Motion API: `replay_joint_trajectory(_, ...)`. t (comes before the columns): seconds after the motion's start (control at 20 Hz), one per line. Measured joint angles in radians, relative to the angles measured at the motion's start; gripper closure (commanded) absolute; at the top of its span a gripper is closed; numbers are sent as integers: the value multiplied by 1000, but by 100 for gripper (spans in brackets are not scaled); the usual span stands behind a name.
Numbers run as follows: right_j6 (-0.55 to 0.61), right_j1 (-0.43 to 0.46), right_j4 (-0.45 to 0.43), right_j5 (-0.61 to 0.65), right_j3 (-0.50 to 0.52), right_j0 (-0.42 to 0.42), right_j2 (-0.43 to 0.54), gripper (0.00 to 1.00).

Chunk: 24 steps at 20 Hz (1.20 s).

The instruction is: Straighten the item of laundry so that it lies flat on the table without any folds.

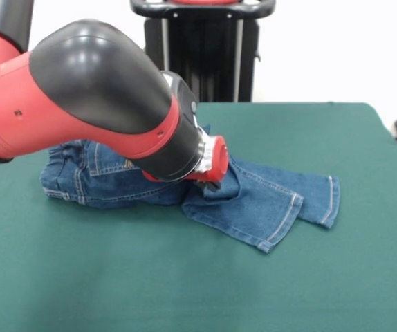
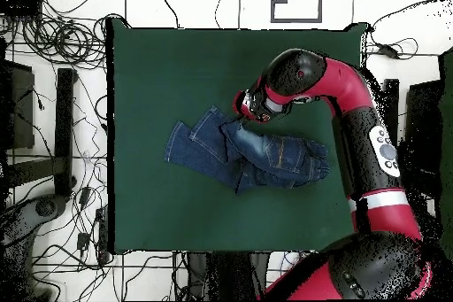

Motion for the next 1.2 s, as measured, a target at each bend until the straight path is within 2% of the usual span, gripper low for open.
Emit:
replay_joint_trajectory(0.6,0,6,-12,66,-86,27,0,100)
replay_joint_trajectory(1.2,-15,37,-41,165,-230,88,0,100)
